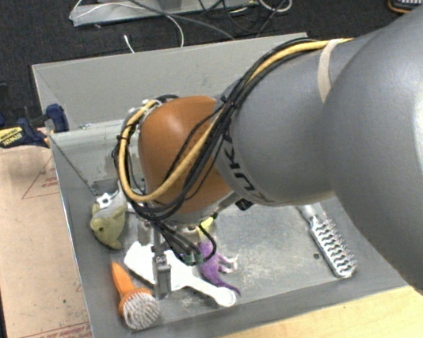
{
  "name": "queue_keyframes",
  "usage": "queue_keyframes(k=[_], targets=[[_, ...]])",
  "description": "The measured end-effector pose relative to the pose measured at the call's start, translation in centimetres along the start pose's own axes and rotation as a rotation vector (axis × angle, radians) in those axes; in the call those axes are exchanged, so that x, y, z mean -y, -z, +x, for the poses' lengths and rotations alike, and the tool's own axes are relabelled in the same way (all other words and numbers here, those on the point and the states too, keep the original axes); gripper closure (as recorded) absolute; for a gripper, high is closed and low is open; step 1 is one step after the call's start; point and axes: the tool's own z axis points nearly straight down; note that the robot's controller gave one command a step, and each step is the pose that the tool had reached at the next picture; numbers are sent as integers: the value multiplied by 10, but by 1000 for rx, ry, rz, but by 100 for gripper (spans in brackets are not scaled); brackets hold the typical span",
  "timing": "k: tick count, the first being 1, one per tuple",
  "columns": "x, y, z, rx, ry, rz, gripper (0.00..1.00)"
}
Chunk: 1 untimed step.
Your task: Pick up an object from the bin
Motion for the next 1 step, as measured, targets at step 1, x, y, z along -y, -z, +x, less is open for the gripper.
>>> queue_keyframes(k=[1], targets=[[0,0,0,0,0,0,0]])
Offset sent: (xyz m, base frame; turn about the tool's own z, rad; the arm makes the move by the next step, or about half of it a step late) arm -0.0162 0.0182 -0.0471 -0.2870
